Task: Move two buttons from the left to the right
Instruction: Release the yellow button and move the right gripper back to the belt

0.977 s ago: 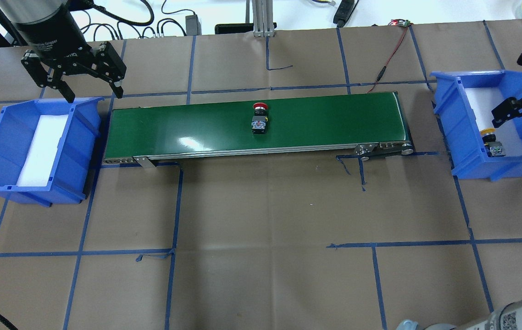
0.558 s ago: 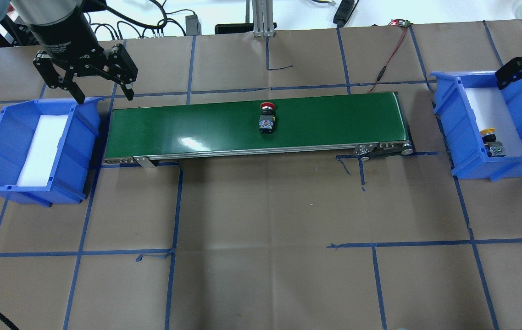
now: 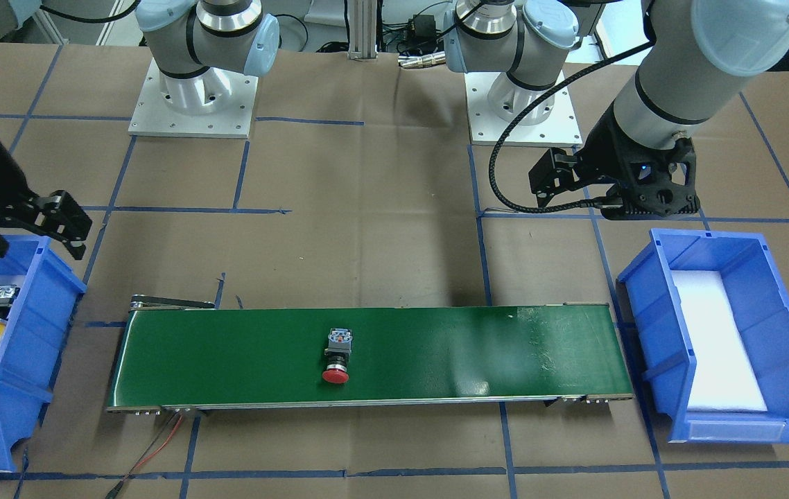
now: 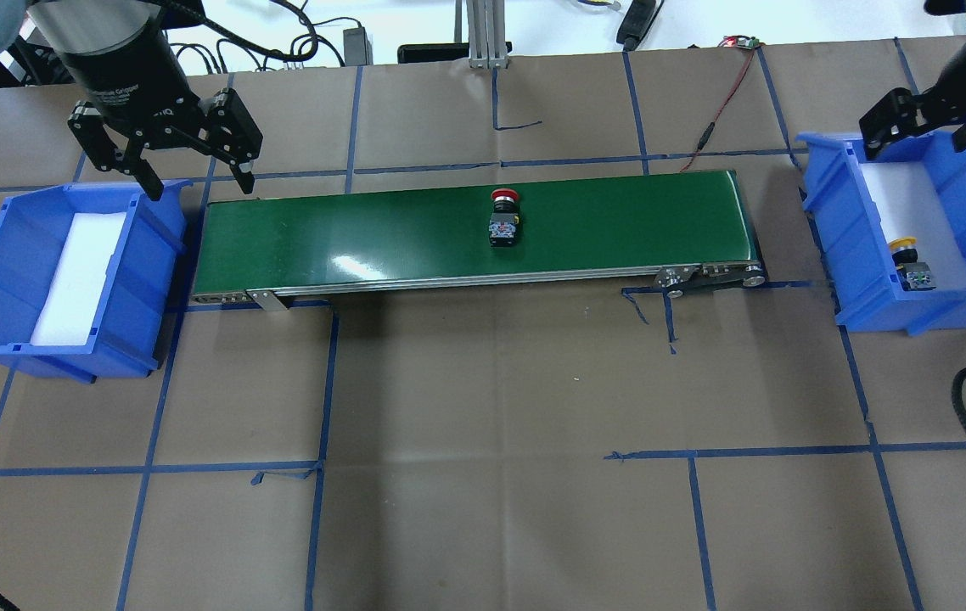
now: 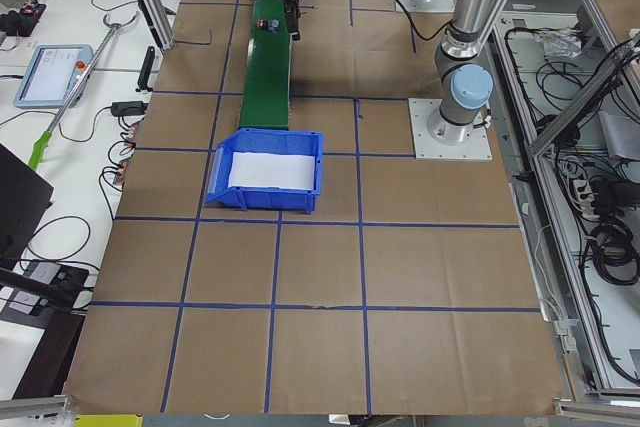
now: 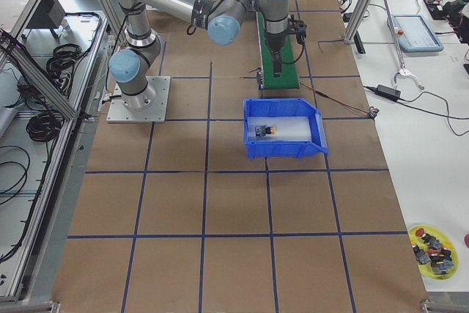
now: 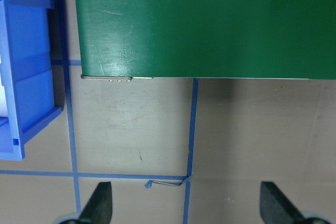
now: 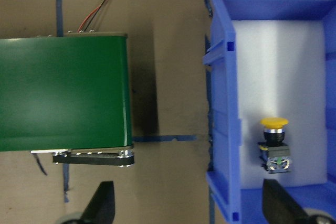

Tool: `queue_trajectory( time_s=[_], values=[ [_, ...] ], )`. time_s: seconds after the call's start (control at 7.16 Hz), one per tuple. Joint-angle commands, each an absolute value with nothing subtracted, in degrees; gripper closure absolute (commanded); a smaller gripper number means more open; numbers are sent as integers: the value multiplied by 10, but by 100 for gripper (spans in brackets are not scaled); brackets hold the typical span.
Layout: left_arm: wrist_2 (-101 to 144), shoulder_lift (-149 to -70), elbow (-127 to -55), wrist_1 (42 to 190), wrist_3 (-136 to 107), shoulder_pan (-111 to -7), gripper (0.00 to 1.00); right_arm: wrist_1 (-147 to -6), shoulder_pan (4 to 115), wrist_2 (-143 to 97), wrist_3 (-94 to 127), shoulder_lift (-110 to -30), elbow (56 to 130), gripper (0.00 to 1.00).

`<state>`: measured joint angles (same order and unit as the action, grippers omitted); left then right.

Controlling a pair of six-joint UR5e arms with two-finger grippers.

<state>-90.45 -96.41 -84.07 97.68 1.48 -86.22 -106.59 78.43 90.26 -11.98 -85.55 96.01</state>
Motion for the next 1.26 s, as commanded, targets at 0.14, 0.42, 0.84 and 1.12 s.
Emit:
queue_trajectory(
  time_s=[0.14, 0.42, 0.84, 1.12],
  values=[
    [-904, -957, -859, 947, 15, -862, 0, -1063, 900, 900, -12, -838, 941, 0],
    [-904, -961, -857, 934, 15, -862, 0, -1068, 904, 901, -11, -824, 940, 0],
    [-904, -964, -855, 928, 16, -862, 0, -1069, 904, 888, -11, -810, 941, 0],
    [-903, -964, -855, 928, 16, -861, 0, -1070, 904, 850, -9, -801, 940, 0]
  ],
)
